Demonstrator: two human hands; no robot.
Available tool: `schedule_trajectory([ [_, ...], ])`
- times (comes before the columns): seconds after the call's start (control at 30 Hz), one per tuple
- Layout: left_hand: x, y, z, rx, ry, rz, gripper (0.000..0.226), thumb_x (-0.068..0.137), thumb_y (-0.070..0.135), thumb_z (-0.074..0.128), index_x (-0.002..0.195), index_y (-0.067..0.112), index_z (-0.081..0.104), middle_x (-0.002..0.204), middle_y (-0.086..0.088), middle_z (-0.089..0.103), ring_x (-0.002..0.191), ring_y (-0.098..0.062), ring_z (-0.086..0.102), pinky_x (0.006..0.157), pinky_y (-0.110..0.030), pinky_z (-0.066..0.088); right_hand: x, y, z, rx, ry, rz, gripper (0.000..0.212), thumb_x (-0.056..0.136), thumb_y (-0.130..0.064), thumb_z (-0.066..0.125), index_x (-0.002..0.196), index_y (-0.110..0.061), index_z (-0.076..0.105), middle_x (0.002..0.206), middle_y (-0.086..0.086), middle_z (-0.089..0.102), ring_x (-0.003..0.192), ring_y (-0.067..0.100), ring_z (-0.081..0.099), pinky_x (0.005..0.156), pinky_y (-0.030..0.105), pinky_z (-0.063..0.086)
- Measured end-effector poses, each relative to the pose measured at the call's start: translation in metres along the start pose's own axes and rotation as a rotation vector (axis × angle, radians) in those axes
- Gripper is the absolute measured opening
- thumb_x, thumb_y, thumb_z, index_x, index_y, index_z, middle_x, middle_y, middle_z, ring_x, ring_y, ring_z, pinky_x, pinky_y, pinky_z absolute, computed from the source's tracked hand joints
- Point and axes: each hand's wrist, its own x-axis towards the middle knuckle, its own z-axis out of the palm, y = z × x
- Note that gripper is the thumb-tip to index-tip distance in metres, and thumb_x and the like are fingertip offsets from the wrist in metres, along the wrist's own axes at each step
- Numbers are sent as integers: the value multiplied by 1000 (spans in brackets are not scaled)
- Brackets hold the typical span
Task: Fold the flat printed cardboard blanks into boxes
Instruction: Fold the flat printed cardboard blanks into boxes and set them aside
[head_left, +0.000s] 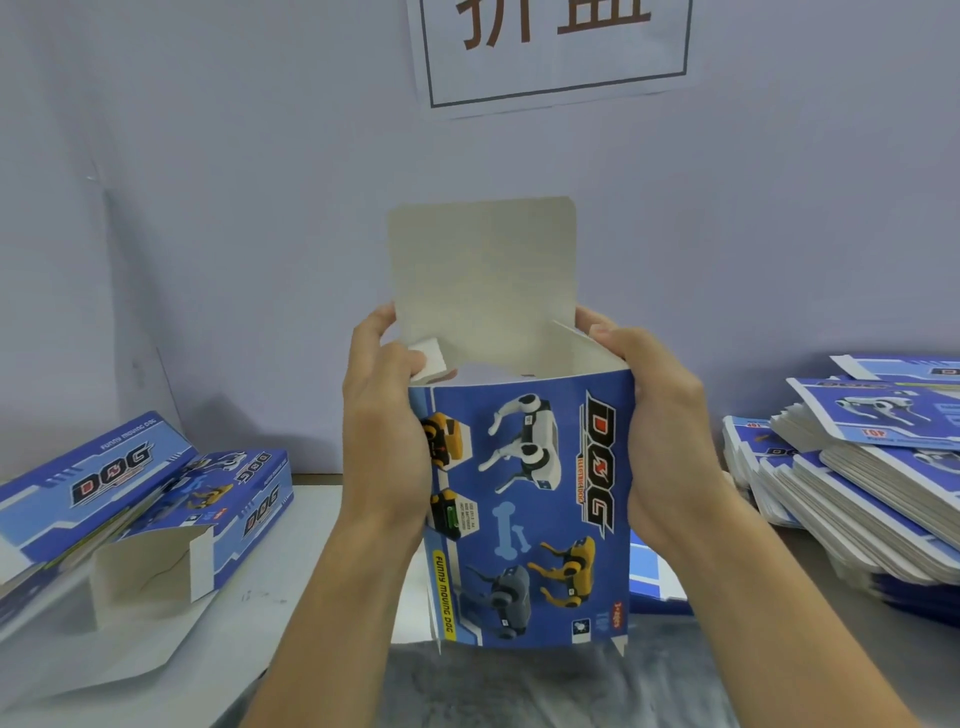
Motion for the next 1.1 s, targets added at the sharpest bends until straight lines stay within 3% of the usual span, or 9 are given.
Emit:
schedule_trajectory([
  [0.13, 1, 0, -1, -16, -67, -2, 33, 78, 30, 41, 95, 19, 68, 94, -12, 66, 86, -31, 60, 70, -43, 45, -1, -1, 0, -35, -9, 37, 25, 86, -37, 49, 82, -27, 72, 74, 5, 71, 60, 20, 68, 54, 29, 56],
  [0.2, -1, 1, 0, -24, -113, -2, 35, 76, 29, 41, 92, 22, 71, 96, -17, 69, 86, -33, 62, 72, -46, 47, 0, -1, -3, -70, 58, 24, 22, 86, -31, 50, 89, -15, 64, 75, 12, 62, 57, 21, 63, 55, 31, 51],
  [0.27, -2, 3, 1, -5, -142, 6, 37, 74, 28, 41, 89, 28, 75, 102, -20, 71, 90, -40, 60, 76, -51, 44, 1, -2, -5, -104, 103, 13, 39, 77, -31, 51, 106, -5, 56, 84, 15, 58, 62, 23, 61, 62, 34, 47],
  [0.47, 0, 2, 0, -2, -83, 81, 37, 74, 24, 40, 96, 33, 68, 96, -3, 71, 99, -35, 66, 72, -46, 49, 1, -2, -2, -79, 63, -2, 36, 73, -28, 51, 107, -33, 64, 81, 9, 69, 58, 20, 66, 56, 32, 53],
  [0.6, 1, 2, 1, 13, -42, 128, 28, 77, 20, 41, 88, 20, 67, 90, -14, 71, 88, -38, 66, 69, -44, 46, 3, 1, -3, -68, 87, -25, 20, 74, -28, 53, 90, -31, 63, 77, 7, 69, 56, 19, 66, 52, 31, 53],
  [0.7, 2, -3, 3, 62, 13, 223, 32, 83, 22, 39, 86, 2, 64, 90, -11, 72, 89, -33, 68, 70, -38, 53, 4, 4, -4, -86, 144, -77, 15, 78, -30, 51, 83, -25, 63, 75, 6, 68, 62, 24, 67, 64, 37, 50],
  [0.83, 1, -10, 3, -85, 85, 262, 36, 82, 18, 36, 69, 14, 70, 103, -14, 75, 105, -18, 70, 69, -19, 54, 1, 7, -6, -167, 200, -160, 27, 81, -32, 43, 78, -25, 69, 77, 12, 71, 63, 27, 67, 62, 37, 49],
  [0.93, 1, -13, 3, -176, 103, 225, 36, 81, 20, 36, 70, 10, 69, 106, -13, 76, 102, -19, 72, 61, -19, 54, -1, 8, -5, -77, 177, -132, 30, 75, -33, 42, 79, -21, 69, 79, 14, 72, 61, 27, 67, 53, 30, 50],
  [1.1, 2, -11, 3, -115, 146, 257, 40, 85, 20, 38, 66, 21, 73, 86, -1, 76, 84, -16, 71, 60, -21, 51, -3, 7, -8, 4, 68, -142, 35, 79, -37, 45, 95, -19, 72, 89, 10, 74, 71, 26, 70, 61, 34, 55],
])
